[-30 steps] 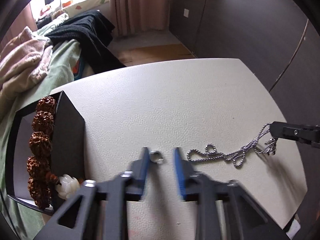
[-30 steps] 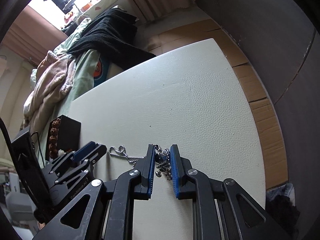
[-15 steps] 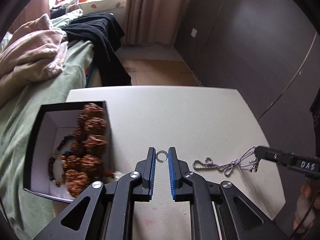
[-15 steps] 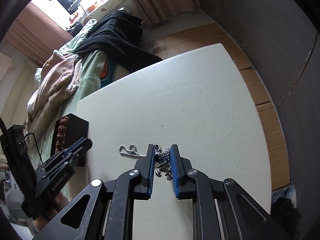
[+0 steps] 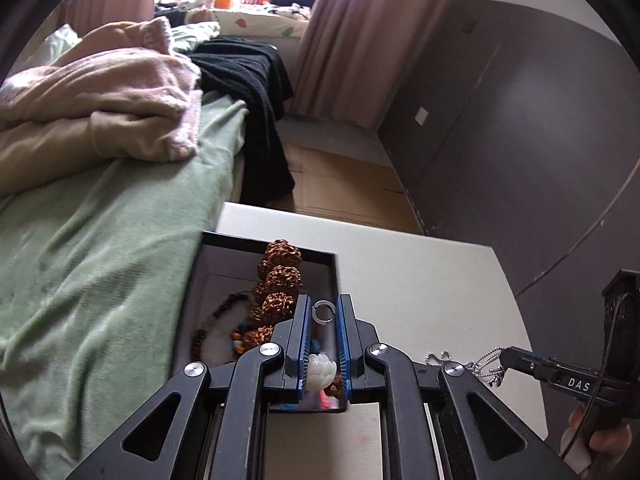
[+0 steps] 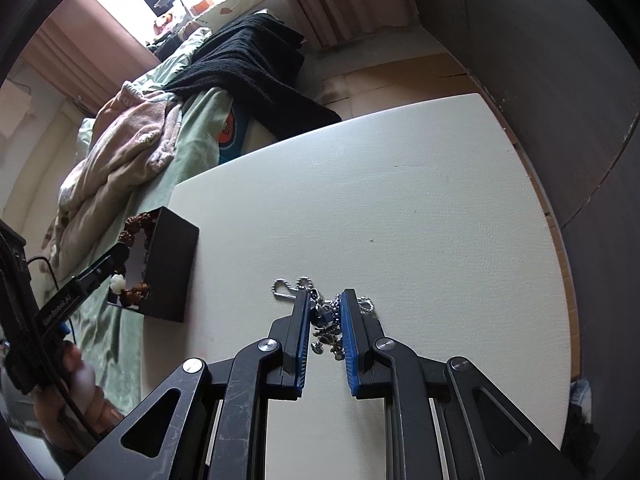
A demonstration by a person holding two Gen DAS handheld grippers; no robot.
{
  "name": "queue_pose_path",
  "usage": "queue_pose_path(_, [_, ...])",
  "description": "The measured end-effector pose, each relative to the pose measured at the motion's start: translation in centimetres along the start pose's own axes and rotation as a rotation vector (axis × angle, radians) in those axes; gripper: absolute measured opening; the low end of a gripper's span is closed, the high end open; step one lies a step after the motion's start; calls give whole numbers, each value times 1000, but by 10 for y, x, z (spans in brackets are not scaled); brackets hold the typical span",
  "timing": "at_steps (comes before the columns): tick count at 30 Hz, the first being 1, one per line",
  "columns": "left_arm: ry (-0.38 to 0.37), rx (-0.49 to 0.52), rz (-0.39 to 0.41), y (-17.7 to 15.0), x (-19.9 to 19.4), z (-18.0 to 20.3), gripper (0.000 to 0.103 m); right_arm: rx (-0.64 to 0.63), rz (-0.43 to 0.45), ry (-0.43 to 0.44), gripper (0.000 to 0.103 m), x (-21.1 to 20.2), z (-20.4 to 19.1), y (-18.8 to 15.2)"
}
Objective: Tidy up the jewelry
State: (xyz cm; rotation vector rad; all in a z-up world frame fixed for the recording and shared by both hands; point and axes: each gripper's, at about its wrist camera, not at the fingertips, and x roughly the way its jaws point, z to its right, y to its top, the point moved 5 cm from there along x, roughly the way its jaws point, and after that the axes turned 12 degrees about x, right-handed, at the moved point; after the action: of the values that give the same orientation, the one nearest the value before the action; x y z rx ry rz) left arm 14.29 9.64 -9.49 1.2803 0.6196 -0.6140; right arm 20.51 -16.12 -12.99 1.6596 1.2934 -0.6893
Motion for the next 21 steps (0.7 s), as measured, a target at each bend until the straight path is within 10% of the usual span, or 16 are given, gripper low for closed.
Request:
queue_pose_path(12, [-66,-147,-18,6,-6,-39,17,-16,99,134,16,-29,-59,9])
queue_pose_path(16, [-83,-176,17,7,-18,-45,56,-43,131,177,16,-45,-89,10])
queue_pose_path(21, [-75,-199,59,10,-34,-57,56,-107,162,183,16,-64,-134,15])
